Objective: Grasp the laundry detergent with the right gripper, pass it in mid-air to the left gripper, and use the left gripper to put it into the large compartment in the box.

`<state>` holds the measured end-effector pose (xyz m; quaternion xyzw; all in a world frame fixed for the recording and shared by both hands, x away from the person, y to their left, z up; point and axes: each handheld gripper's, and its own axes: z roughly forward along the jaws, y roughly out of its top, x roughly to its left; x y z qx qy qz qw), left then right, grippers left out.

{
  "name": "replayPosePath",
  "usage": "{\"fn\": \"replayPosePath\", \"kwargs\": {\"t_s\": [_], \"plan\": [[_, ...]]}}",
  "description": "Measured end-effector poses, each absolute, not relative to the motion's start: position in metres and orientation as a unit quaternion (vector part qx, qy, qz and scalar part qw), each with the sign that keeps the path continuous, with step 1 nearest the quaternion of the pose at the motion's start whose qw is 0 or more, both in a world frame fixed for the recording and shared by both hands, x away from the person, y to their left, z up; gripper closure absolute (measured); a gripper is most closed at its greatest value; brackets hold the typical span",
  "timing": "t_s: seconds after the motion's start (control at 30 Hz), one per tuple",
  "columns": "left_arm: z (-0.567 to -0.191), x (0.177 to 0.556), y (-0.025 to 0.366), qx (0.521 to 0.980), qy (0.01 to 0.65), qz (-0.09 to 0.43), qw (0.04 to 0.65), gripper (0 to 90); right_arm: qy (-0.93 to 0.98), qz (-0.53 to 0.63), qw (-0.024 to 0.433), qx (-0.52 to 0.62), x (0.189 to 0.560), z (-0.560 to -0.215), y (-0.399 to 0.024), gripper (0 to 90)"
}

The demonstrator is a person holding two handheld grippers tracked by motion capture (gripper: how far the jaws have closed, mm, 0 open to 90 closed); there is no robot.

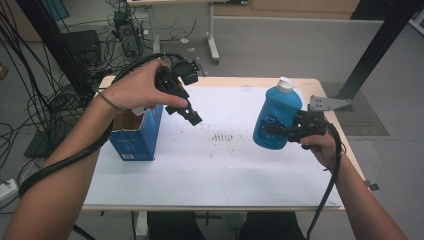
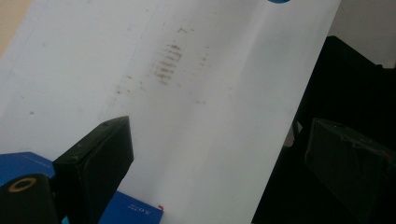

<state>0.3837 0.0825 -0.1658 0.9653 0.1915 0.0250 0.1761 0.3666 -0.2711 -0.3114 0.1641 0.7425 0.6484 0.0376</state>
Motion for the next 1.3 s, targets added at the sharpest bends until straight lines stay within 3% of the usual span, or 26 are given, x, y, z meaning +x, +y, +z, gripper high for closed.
{"fn": "replayPosePath", "kwargs": {"t_s": [1.3], "plan": [[-0.139, 0.373, 0.045, 0.98, 0.113, 0.029, 0.161, 7.9, 0.778, 0.624, -0.019, 0.061, 0.37, -0.305, -0.199, 44.0]]}}
